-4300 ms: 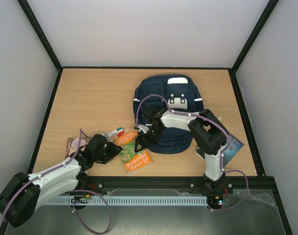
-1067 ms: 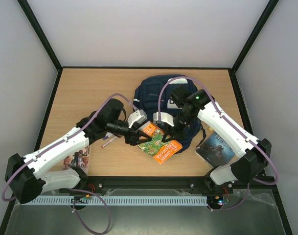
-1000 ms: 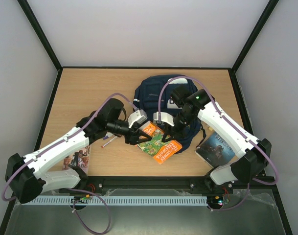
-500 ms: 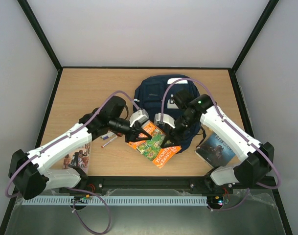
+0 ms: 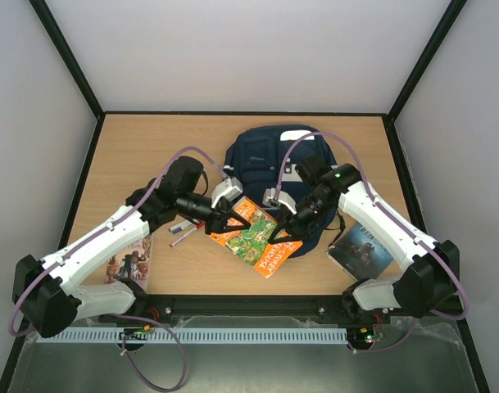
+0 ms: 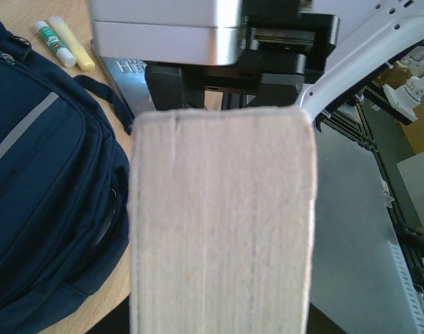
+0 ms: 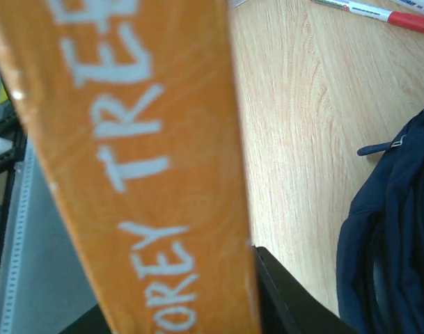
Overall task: Pack the student bag
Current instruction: Pick up the book from the center of the board.
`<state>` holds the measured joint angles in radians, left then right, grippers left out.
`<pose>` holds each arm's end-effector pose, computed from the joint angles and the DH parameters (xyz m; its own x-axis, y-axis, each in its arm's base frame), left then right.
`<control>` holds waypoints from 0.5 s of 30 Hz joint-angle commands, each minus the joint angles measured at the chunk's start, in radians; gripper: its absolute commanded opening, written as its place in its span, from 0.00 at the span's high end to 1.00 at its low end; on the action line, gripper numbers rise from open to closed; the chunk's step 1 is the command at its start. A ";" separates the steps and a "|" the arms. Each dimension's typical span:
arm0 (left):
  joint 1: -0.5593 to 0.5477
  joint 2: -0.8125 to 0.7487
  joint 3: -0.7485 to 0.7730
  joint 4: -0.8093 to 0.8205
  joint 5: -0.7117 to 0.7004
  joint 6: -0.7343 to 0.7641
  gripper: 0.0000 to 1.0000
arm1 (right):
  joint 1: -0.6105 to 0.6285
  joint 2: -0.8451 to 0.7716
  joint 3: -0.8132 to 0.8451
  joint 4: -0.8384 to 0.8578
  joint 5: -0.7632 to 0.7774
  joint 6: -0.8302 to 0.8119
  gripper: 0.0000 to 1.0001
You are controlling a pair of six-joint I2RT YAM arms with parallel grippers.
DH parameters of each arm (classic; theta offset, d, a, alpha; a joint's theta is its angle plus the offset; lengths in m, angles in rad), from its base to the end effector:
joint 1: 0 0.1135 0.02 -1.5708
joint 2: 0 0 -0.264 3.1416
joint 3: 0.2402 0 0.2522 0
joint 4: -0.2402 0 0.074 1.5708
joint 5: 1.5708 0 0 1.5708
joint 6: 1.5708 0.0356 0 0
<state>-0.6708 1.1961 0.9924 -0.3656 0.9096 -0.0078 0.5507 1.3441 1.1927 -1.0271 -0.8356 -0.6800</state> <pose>0.1832 -0.1812 0.3167 -0.4293 0.3345 -0.8389 0.8991 0.0704 -0.4320 0.1986 0.1529 0.3027 -0.2397 -0.6421 -0.7282 -0.9559 0.0250 0.2925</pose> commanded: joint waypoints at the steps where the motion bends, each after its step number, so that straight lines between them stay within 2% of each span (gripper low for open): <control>1: 0.007 -0.032 0.039 0.045 0.025 -0.003 0.86 | -0.005 0.018 -0.007 -0.032 -0.088 0.011 0.74; 4: 0.007 -0.040 0.036 0.047 -0.013 -0.008 0.67 | -0.025 0.018 -0.001 -0.039 -0.107 0.010 0.84; 6: 0.007 -0.048 0.034 0.051 -0.080 -0.023 0.47 | -0.053 0.015 0.005 -0.048 -0.123 0.004 0.88; 9: 0.013 -0.065 0.036 0.057 -0.235 -0.042 0.31 | -0.146 0.011 0.025 -0.082 -0.160 -0.014 0.96; 15: 0.006 -0.067 0.026 0.080 -0.516 -0.046 0.28 | -0.491 0.013 0.023 -0.109 -0.259 -0.009 0.99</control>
<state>-0.6621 1.1374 1.0012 -0.3096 0.6132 -0.0418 0.2401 1.3579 1.1961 -1.0821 -0.9543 -0.6941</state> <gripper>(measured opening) 0.717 0.212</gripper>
